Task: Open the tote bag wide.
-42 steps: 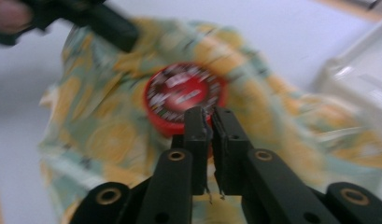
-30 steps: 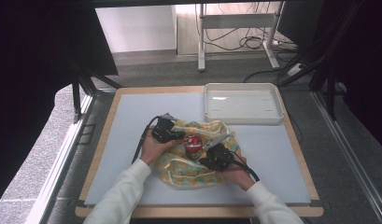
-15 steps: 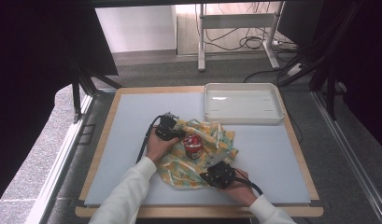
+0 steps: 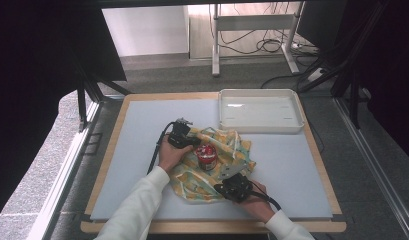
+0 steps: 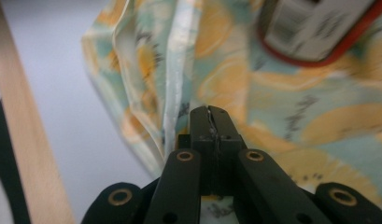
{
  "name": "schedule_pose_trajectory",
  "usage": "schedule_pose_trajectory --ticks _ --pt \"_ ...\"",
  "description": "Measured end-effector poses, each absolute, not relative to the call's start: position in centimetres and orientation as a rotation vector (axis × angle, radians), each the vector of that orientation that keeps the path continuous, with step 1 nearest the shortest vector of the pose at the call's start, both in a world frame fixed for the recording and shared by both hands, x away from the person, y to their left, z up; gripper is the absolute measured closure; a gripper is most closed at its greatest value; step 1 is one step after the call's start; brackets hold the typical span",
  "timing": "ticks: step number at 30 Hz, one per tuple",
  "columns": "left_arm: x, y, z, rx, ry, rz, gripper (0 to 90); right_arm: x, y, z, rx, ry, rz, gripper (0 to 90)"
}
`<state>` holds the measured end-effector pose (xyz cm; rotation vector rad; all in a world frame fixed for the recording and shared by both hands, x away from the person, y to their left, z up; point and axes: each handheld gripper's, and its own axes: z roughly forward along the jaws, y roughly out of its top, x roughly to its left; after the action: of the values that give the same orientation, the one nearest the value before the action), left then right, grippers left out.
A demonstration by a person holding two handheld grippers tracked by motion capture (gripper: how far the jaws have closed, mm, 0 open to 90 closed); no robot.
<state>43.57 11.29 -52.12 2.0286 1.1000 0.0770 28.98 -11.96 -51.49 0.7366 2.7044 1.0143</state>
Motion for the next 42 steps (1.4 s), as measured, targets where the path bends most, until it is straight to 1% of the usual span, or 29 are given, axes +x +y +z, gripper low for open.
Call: schedule_pose_trajectory --ticks 11,19,26,30,40,42 --pt "41.1 12.5 -48.9 1.989 1.007 0.054 90.0 31.5 -12.4 -47.7 0.797 2.545 1.205 88.5" --pt "38.0 14.5 -46.7 1.943 0.942 0.063 90.0 32.4 -12.5 -46.7 0.803 2.534 1.242 88.5" --pt "36.8 15.6 -46.5 1.908 0.925 0.052 90.0 33.1 -12.3 -46.1 0.795 2.536 1.275 87.7" --pt "36.2 16.3 -45.9 1.886 0.912 0.066 89.6 33.4 -12.4 -45.7 0.801 2.529 1.296 87.5" --pt "34.9 17.3 -45.6 1.917 0.916 0.105 86.8 33.8 -13.0 -45.4 0.82 2.519 1.315 86.6" --pt "34.5 17.7 -45.7 1.922 0.921 0.115 81.4 34.0 -13.2 -45.2 0.828 2.514 1.322 85.3"
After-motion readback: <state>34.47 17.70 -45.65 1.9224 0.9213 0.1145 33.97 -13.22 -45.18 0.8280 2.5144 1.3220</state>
